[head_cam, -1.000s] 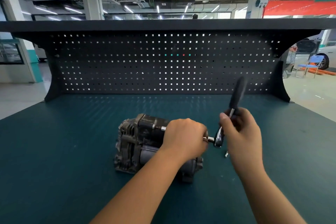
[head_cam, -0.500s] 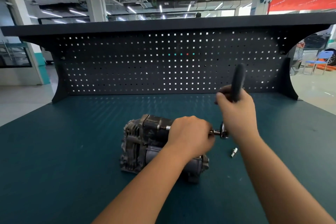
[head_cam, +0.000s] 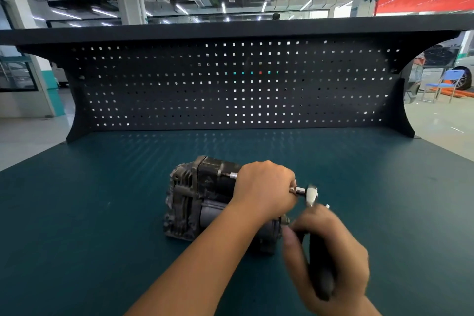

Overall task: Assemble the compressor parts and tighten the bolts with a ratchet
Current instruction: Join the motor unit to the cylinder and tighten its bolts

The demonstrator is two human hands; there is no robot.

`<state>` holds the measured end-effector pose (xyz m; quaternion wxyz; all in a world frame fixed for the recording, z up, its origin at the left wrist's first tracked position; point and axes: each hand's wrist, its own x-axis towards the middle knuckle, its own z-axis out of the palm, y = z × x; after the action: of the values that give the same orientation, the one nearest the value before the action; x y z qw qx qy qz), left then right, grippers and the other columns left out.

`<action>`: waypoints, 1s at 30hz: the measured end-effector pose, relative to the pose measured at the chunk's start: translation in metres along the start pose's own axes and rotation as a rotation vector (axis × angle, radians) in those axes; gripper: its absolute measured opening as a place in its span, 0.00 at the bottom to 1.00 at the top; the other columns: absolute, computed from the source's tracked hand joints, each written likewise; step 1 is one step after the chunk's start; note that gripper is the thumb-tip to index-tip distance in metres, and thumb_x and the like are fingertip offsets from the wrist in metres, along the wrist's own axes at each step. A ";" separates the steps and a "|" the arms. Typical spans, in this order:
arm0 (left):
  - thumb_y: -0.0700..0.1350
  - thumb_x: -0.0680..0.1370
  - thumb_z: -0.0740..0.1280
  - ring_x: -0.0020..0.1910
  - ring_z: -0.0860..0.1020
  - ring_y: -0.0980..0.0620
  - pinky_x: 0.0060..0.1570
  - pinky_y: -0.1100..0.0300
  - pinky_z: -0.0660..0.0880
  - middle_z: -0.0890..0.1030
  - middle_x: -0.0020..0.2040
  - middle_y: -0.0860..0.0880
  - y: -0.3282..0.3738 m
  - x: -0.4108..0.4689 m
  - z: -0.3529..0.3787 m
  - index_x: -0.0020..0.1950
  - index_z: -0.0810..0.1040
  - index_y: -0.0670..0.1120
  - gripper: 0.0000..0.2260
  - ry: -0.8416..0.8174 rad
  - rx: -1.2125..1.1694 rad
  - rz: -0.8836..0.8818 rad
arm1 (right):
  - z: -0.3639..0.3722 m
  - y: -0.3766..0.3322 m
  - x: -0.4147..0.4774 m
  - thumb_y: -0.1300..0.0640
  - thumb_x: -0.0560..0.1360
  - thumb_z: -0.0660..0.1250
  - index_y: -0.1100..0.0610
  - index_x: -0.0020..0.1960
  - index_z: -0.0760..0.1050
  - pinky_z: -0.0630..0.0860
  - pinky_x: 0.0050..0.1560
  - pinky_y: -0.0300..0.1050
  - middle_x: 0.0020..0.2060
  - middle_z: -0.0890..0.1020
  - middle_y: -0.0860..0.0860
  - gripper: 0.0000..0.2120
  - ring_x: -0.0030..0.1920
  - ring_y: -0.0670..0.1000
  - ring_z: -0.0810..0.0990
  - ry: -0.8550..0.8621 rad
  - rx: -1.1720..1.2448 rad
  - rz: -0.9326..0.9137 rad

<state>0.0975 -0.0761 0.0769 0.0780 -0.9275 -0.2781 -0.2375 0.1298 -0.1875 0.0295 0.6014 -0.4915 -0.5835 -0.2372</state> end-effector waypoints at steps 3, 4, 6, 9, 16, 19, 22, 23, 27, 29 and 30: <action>0.48 0.73 0.63 0.33 0.65 0.46 0.27 0.61 0.53 0.73 0.33 0.52 -0.001 -0.001 0.000 0.33 0.71 0.47 0.09 0.001 0.011 0.011 | -0.004 0.001 0.011 0.53 0.78 0.59 0.53 0.41 0.71 0.67 0.40 0.27 0.35 0.72 0.44 0.08 0.36 0.39 0.71 0.030 0.048 -0.148; 0.48 0.73 0.62 0.32 0.65 0.46 0.27 0.61 0.53 0.73 0.33 0.52 -0.001 -0.002 0.001 0.31 0.67 0.46 0.12 0.013 0.017 0.017 | -0.006 0.003 0.023 0.53 0.76 0.61 0.50 0.41 0.71 0.68 0.39 0.27 0.36 0.74 0.44 0.05 0.35 0.40 0.73 0.051 0.080 -0.101; 0.48 0.72 0.61 0.31 0.67 0.44 0.26 0.61 0.52 0.75 0.32 0.49 -0.001 -0.004 0.002 0.30 0.65 0.46 0.13 0.066 0.032 0.029 | -0.007 0.010 0.058 0.51 0.72 0.62 0.45 0.39 0.71 0.69 0.35 0.29 0.34 0.77 0.42 0.03 0.31 0.40 0.74 0.117 0.166 0.135; 0.49 0.72 0.61 0.32 0.67 0.45 0.26 0.62 0.52 0.73 0.31 0.49 -0.001 -0.005 0.003 0.30 0.65 0.47 0.12 0.074 0.031 0.035 | 0.002 0.040 0.106 0.50 0.71 0.63 0.45 0.40 0.71 0.72 0.28 0.37 0.29 0.76 0.47 0.02 0.28 0.46 0.73 0.107 0.234 0.439; 0.48 0.72 0.62 0.37 0.73 0.44 0.27 0.62 0.51 0.78 0.37 0.47 0.000 -0.009 0.002 0.35 0.73 0.48 0.07 0.072 0.048 0.094 | 0.026 0.121 0.088 0.60 0.76 0.61 0.63 0.57 0.69 0.68 0.28 0.40 0.35 0.76 0.57 0.11 0.27 0.52 0.71 -0.173 0.279 1.121; 0.47 0.71 0.63 0.39 0.76 0.45 0.29 0.61 0.55 0.79 0.38 0.48 0.000 -0.012 0.000 0.42 0.80 0.49 0.07 0.067 0.046 0.101 | 0.016 0.107 0.080 0.59 0.78 0.59 0.58 0.54 0.71 0.69 0.30 0.42 0.32 0.75 0.54 0.06 0.26 0.49 0.73 0.106 0.362 0.990; 0.45 0.70 0.63 0.39 0.77 0.48 0.33 0.61 0.60 0.81 0.38 0.50 -0.002 -0.017 -0.001 0.44 0.81 0.52 0.08 0.056 0.041 0.133 | -0.001 0.063 0.085 0.57 0.78 0.57 0.47 0.49 0.72 0.73 0.32 0.37 0.31 0.75 0.50 0.08 0.30 0.45 0.75 0.355 0.452 0.577; 0.45 0.70 0.63 0.38 0.77 0.49 0.33 0.62 0.60 0.81 0.37 0.50 -0.002 -0.017 -0.002 0.42 0.81 0.51 0.07 0.059 0.049 0.137 | -0.005 0.045 0.084 0.57 0.77 0.57 0.46 0.50 0.72 0.73 0.34 0.35 0.33 0.75 0.50 0.08 0.33 0.47 0.76 0.363 0.447 0.399; 0.47 0.65 0.64 0.25 0.71 0.47 0.26 0.68 0.47 0.75 0.26 0.49 0.000 -0.011 -0.013 0.27 0.70 0.48 0.08 0.132 0.035 0.150 | -0.009 -0.001 0.051 0.57 0.81 0.53 0.56 0.51 0.71 0.71 0.44 0.40 0.41 0.73 0.54 0.08 0.41 0.50 0.74 0.072 0.223 -0.341; 0.50 0.71 0.60 0.30 0.66 0.48 0.26 0.65 0.48 0.73 0.29 0.49 -0.004 -0.008 -0.007 0.28 0.60 0.49 0.15 0.158 0.021 0.152 | -0.006 -0.002 0.035 0.58 0.81 0.53 0.59 0.47 0.69 0.72 0.41 0.44 0.42 0.72 0.55 0.08 0.40 0.52 0.73 0.008 0.102 -0.546; 0.51 0.72 0.61 0.31 0.66 0.47 0.26 0.64 0.49 0.72 0.29 0.49 -0.005 -0.008 -0.005 0.28 0.58 0.49 0.16 0.147 0.030 0.164 | -0.005 0.001 0.032 0.59 0.81 0.53 0.58 0.47 0.69 0.72 0.40 0.44 0.41 0.72 0.55 0.08 0.39 0.53 0.73 0.014 0.085 -0.595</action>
<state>0.0867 -0.0774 0.0774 0.1312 -0.9259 -0.1981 -0.2937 0.1399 -0.1826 0.0596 0.5295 -0.2717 -0.7071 -0.3819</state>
